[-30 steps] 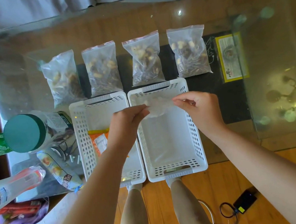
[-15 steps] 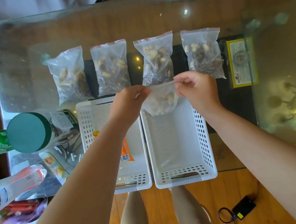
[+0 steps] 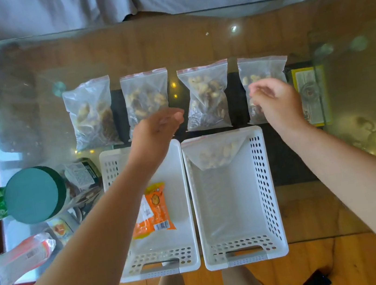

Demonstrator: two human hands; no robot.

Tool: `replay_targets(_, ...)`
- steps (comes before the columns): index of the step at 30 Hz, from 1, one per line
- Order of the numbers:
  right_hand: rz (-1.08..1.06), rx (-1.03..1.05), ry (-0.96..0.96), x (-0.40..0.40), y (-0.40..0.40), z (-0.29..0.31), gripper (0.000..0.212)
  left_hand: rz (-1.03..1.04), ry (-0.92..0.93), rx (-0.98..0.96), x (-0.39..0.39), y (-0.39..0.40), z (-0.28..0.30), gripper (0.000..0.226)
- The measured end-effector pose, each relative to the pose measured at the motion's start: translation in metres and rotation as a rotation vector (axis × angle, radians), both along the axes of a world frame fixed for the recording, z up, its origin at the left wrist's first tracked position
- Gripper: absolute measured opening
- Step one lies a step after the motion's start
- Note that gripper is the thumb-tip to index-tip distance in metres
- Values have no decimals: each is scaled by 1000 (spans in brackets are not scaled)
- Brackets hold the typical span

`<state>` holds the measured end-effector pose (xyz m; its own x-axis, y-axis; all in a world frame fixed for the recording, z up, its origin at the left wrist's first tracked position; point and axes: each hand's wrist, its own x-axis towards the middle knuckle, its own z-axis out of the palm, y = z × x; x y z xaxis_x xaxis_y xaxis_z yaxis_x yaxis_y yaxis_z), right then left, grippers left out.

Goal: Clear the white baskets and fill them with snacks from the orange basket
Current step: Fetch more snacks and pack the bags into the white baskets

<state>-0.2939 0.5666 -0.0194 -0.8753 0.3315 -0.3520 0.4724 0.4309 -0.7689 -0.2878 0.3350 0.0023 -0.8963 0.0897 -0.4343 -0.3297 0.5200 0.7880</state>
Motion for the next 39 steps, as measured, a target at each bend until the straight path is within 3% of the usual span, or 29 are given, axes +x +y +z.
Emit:
replay_targets(3,76,227,-21,-34,22,-20,22,-85,78,-111,-36,17,-11,27)
replay_targets(6,163,400,-28,-67,41,-38,39,-324,176,-340,-74,50,-31,42)
replay_targets(11,322,433,-261,-95,63,-60,60,-529,138,-547,-114,91,-61,61)
replay_targets(15,348,520,-257,-92,74,-67,43,-581,7,-715,-123,103,-72,67)
replay_targets(18,293,510,-202,-90,82,-62,31,-552,69,-788,-122,104,-71,57)
replay_targets(22,219,276,-131,-69,93,-43,19,-516,122,-650,-113,97,-51,52)
replay_targets(27,233,133,-49,-29,102,-4,22,-416,74,-436,-95,87,-14,25)
replay_targets(32,193,-20,39,8,99,28,25,-357,181,-364,-68,85,17,19)
replay_targets(35,108,-40,88,21,105,34,19,-316,230,-337,-64,87,22,21)
replay_targets(39,92,52,-4,22,109,13,20,-313,177,-411,-64,91,4,33)
